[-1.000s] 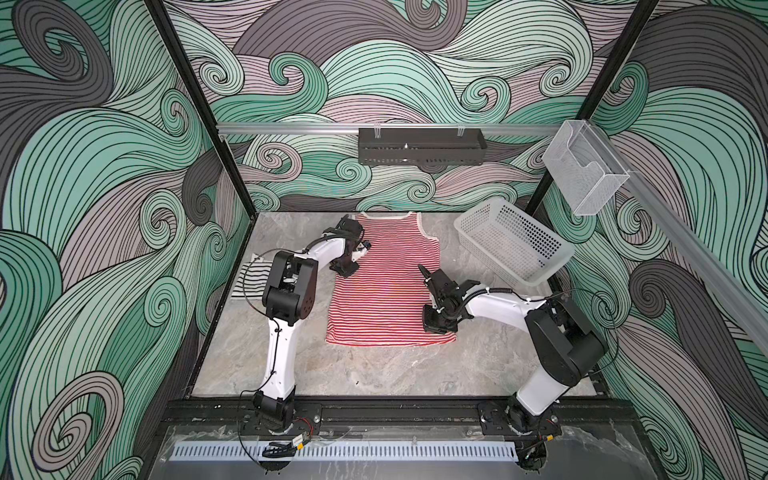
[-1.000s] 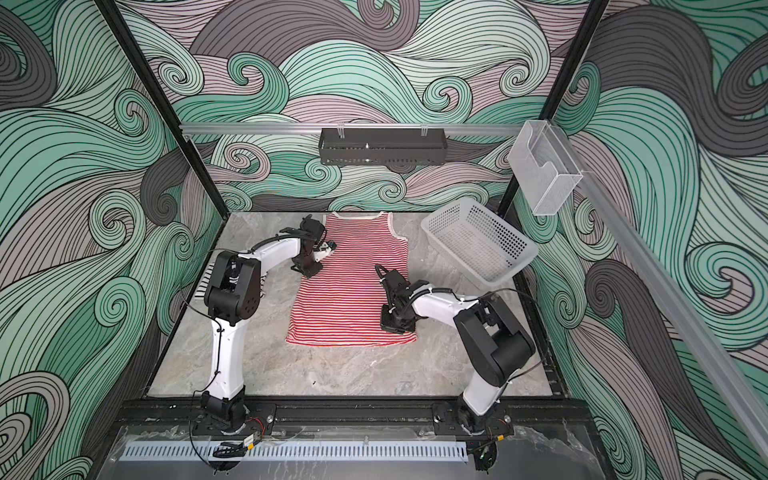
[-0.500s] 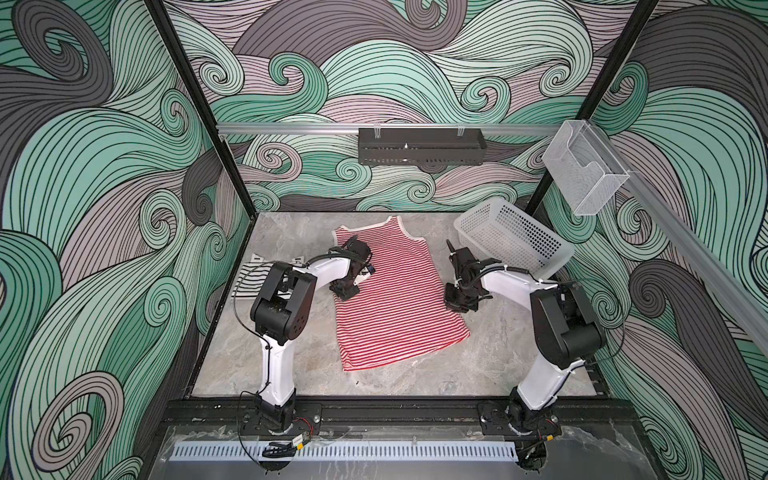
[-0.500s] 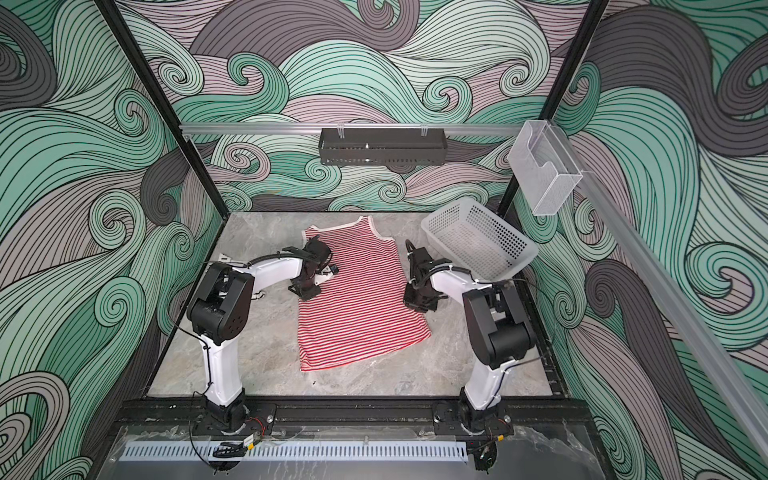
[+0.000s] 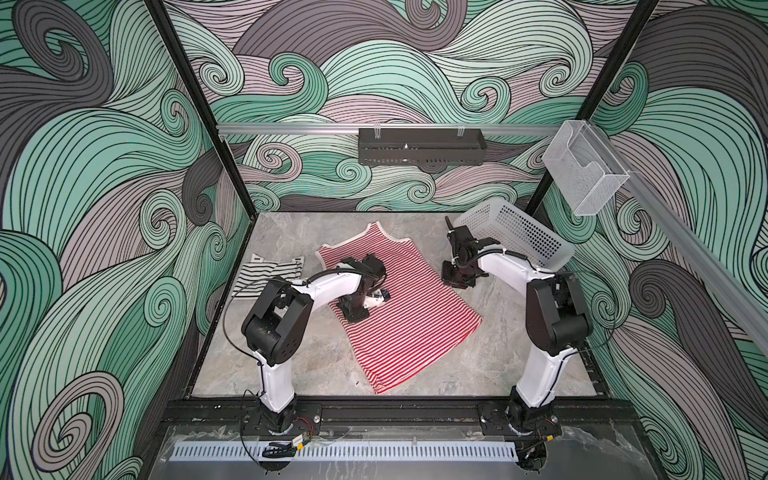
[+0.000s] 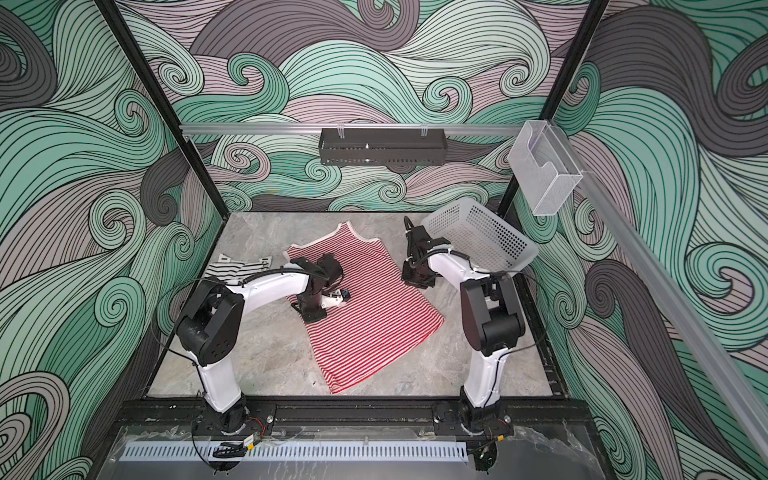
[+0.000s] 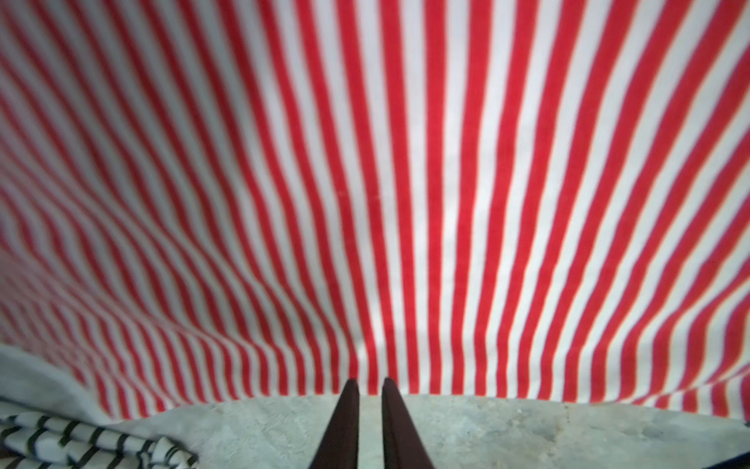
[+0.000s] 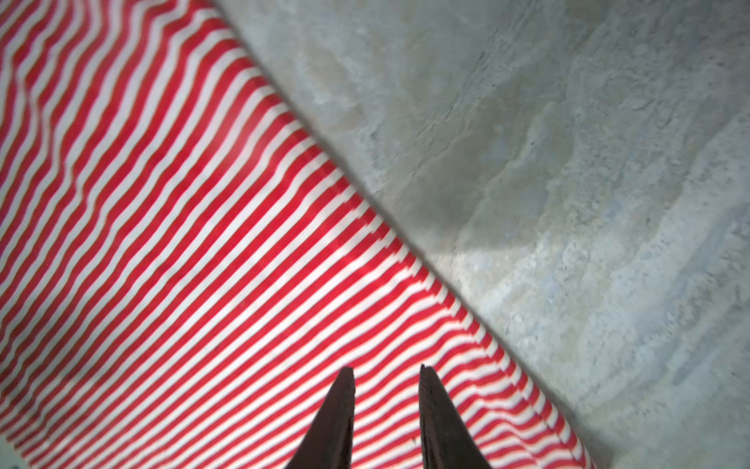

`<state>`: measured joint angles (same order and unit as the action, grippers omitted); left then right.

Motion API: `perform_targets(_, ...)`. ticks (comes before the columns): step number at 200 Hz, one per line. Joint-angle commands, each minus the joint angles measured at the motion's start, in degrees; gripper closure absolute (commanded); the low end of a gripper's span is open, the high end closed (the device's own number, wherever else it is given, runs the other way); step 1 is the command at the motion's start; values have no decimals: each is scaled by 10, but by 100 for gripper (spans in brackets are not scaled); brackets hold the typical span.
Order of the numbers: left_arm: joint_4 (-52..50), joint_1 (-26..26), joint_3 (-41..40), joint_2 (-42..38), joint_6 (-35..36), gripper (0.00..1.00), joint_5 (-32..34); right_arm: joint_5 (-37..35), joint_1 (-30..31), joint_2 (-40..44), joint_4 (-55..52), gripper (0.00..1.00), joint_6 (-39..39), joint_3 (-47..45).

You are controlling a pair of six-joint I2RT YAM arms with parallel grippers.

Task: Fold and stack tank tops
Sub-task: Rotate the tank top at the center of the table.

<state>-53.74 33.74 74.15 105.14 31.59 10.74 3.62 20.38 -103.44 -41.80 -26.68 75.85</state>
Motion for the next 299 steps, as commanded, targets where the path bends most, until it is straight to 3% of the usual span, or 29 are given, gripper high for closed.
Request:
perform_targets(1,58,-35,53,0,-9,82,50,-6,43,50,-24,68,-23,-55)
perform_targets(69,146,-129,237,189,-26,83,101,29,127,88,68,69,-117,-226)
perform_targets(97,147,-144,247,225,-29,84,92,-3,120,65,57,69,-118,-250)
perform_targets(132,164,-140,179,196,-30,84,86,4,59,33,71,69,-96,-264)
perform_targets(173,165,-122,74,144,-35,85,88,25,-17,-37,67,68,-35,-181)
perform_targets(219,128,-63,-25,57,-49,85,71,8,-34,-129,14,67,-18,-31)
perform_targets(265,79,-24,-63,19,-100,84,54,35,-43,-225,-21,67,-22,112)
perform_targets(299,59,-13,-89,-11,-122,84,47,15,-50,-270,-69,67,-6,219)
